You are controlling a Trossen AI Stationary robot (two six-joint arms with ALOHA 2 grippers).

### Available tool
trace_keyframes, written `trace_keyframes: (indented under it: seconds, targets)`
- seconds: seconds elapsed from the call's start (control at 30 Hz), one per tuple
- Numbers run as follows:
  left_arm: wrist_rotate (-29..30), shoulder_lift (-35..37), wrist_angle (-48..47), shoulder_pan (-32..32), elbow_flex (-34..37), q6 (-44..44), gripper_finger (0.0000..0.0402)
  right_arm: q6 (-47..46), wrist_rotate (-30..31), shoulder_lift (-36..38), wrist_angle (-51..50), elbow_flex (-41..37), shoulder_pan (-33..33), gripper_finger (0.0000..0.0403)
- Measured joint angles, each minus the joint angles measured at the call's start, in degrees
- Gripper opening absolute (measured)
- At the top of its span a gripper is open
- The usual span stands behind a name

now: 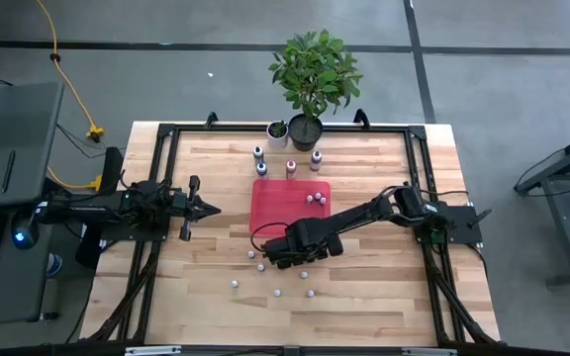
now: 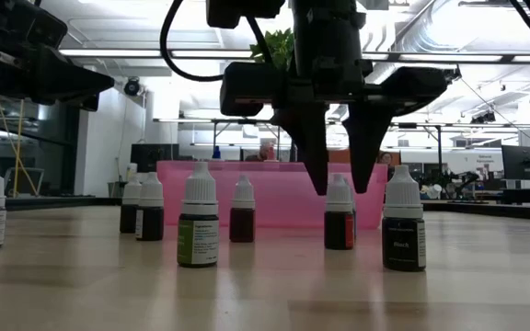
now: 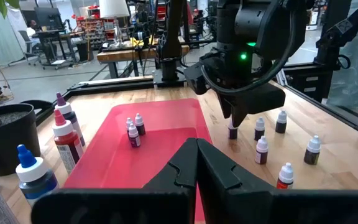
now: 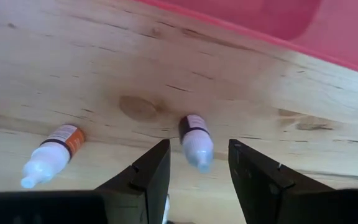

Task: Pick & Place food coloring
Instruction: Put the small blue food coloring bottle into the pink container

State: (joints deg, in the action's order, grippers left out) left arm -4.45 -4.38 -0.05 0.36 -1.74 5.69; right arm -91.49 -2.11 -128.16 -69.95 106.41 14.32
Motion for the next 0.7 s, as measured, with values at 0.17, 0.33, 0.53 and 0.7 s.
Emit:
trace_keyframes:
  seconds: [0.17, 0.33, 0.53, 0.7]
  targets:
    - [0.0, 0.0, 0.0, 0.0, 0.0, 0.0, 0.0000, -0.6, -1.2, 0.0, 4.0, -2.8, 0.0, 0.0152]
    - [0.0, 0.0, 0.0, 0.0, 0.0, 0.0, 0.0000, -0.4, -1.5, 0.0, 6.3, -4.1, 0.1, 0.0151]
    - [0.0, 0.0, 0.0, 0.0, 0.0, 0.0, 0.0000, 0.3, -1.7, 0.0, 5.9, -4.2, 0.2, 0.0151]
    - [0.0, 0.0, 0.0, 0.0, 0.0, 0.0, 0.0000, 1.0, -1.5, 0.0, 5.9, -4.2, 0.2, 0.0149]
